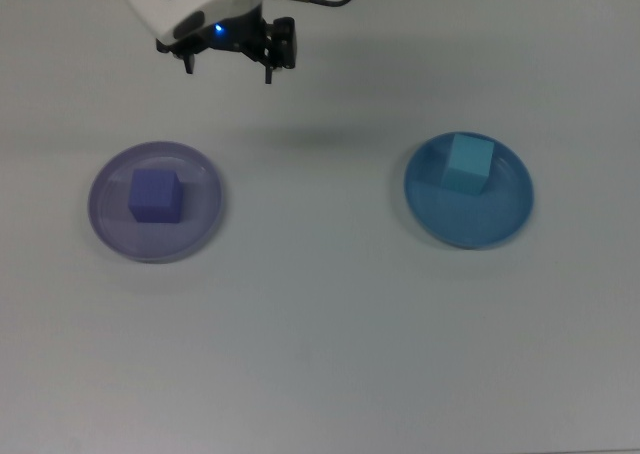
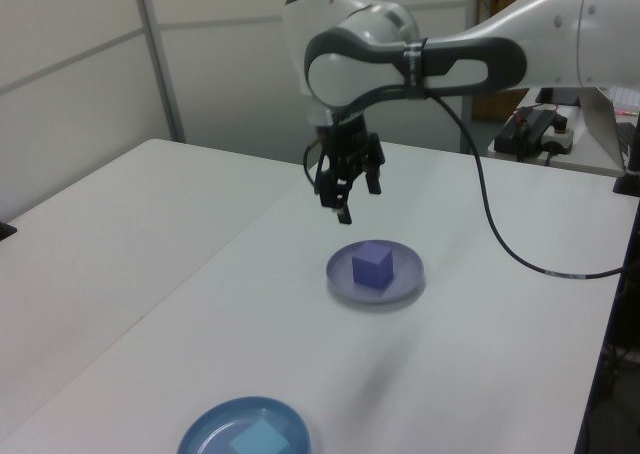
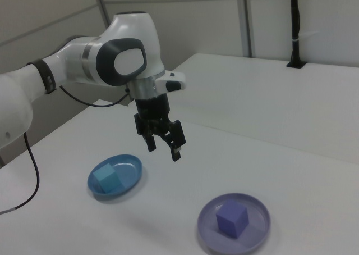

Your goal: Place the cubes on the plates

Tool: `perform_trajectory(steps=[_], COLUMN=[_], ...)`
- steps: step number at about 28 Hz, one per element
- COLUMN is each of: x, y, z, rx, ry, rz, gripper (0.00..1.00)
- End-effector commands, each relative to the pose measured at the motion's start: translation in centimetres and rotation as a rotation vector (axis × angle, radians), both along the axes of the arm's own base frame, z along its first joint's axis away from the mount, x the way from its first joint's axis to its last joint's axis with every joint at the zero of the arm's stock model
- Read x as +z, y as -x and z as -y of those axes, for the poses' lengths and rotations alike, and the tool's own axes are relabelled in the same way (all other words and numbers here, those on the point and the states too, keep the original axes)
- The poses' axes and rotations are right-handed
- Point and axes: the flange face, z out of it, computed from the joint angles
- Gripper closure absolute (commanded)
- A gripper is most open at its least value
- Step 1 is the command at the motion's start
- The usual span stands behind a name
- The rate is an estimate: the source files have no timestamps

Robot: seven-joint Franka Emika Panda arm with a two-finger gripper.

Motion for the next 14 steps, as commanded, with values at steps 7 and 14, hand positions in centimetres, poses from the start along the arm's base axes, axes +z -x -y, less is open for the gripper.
perform_trajectory(steps=[7, 14], x=[2.4, 2.7], y=[2.1, 2.4], z=[1.6, 2.0], rx=[0.013, 0.006], ry=[-0.016, -0.018], rz=[0.01, 0.001], gripper=[0.0, 0.0])
